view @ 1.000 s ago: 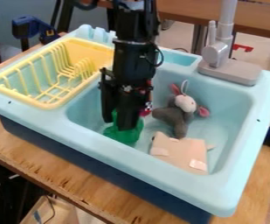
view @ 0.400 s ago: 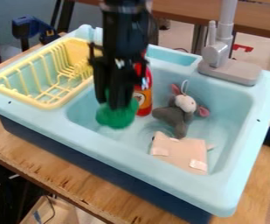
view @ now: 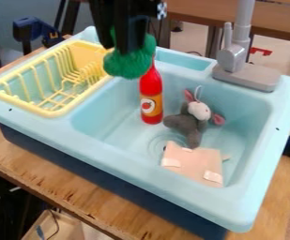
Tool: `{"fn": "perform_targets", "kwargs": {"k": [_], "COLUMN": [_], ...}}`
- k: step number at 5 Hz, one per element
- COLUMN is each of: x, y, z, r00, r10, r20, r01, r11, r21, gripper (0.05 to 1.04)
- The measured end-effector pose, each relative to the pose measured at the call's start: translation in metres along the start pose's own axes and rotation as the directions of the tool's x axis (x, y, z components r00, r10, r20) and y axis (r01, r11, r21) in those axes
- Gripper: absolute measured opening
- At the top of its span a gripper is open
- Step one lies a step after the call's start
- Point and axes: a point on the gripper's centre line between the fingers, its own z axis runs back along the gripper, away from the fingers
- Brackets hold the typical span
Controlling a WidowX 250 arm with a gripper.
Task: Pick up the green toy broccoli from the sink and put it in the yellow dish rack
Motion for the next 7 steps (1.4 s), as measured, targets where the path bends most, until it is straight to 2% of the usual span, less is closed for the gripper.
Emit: {"fn": "perform_targets", "kwargs": {"k": [1, 2, 3, 4, 7], "x": [0.002, 0.005, 0.016, 0.026, 0.049], "y": [0.016, 0.042, 0.068, 0.084, 0.109], "z": [0.017, 0.033, 0.023, 0.009, -0.041], "r00": [0.996, 0.981, 0.961, 0.946, 0.909], "r10": [0.075, 0.162, 0.253, 0.307, 0.417], "r20": [0.039, 0.109, 0.109, 0.105, -0.015], "r01": [-0.076, -0.166, -0.259, -0.313, -0.412], "r11": [0.997, 0.985, 0.965, 0.949, 0.904], "r21": [0.023, 0.037, 0.042, 0.047, 0.115], "gripper": [0.388, 0.388, 0.388, 0.388, 0.388]}}
